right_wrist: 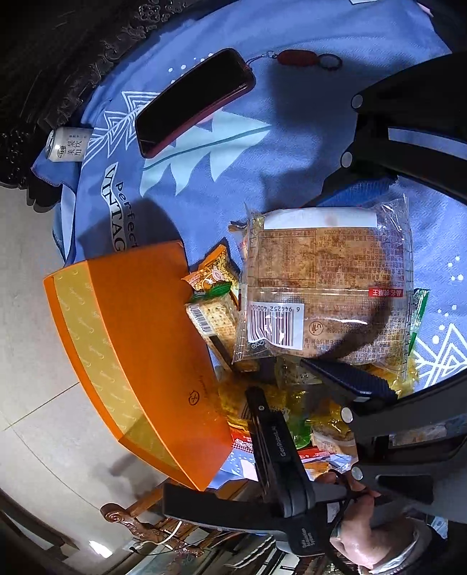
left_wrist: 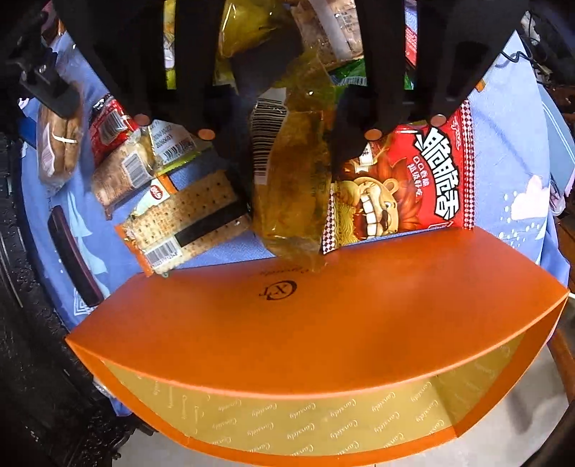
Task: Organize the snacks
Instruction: 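Lift both bags over the orange box and open both tools to drop them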
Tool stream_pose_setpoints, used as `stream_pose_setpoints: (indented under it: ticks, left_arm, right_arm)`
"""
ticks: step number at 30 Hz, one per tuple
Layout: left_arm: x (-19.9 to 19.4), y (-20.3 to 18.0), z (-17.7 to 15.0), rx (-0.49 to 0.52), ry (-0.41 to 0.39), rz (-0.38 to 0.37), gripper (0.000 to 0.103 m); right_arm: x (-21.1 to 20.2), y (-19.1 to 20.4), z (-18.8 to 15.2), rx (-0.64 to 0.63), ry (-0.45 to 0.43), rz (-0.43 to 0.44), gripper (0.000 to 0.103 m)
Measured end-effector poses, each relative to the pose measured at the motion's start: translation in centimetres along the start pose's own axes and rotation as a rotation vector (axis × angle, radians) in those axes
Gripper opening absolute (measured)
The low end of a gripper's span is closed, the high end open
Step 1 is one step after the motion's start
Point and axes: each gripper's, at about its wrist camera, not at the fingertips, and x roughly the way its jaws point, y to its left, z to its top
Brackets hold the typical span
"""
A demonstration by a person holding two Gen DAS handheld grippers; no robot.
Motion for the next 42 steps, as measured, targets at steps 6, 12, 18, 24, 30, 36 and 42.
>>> stream_pose_setpoints:
  ticks: [6,12,18,24,30,36,42]
  left_arm:
    - [-3.1,0.6,-1.1,-0.016,-0.056,-0.029,0.035]
    - [-7.3,2.2,-2.1,-0.055,-0.123,-0.054,0.035]
    - [-11.8,3.3,-2.4,-0.063,-0.212,-0.032,0.035]
    - [-16.4,4.4,-0.8,-0.085,-0.311,-0.035,0.035]
    - [-19.8,5.1,2.7,-0.086,-0.410,-0.022,0.035]
    - [-20.0,5.8,7.3,-0.074,-0.443,0.002,0.035]
    - [-17.9,6.3,11.4,-0.072,-0.426,0.024,0.041]
  right_arm:
    - [-0.8,0.5,0.2,-0.017,-0.028,0.004,0.077]
    - [-2.1,1.7,0.4,-0.050,-0.062,0.009,0.077]
    - [-3.6,3.3,1.1,-0.094,-0.101,0.025,0.077]
    - [-6.2,5.6,3.6,-0.163,-0.193,0.049,0.077]
    - [-8.3,7.6,8.3,-0.201,-0.295,0.084,0.077]
    - [-8.7,9.1,12.9,-0.227,-0.355,0.089,0.077]
    - [-6.9,9.7,17.0,-0.223,-0.375,0.088,0.078]
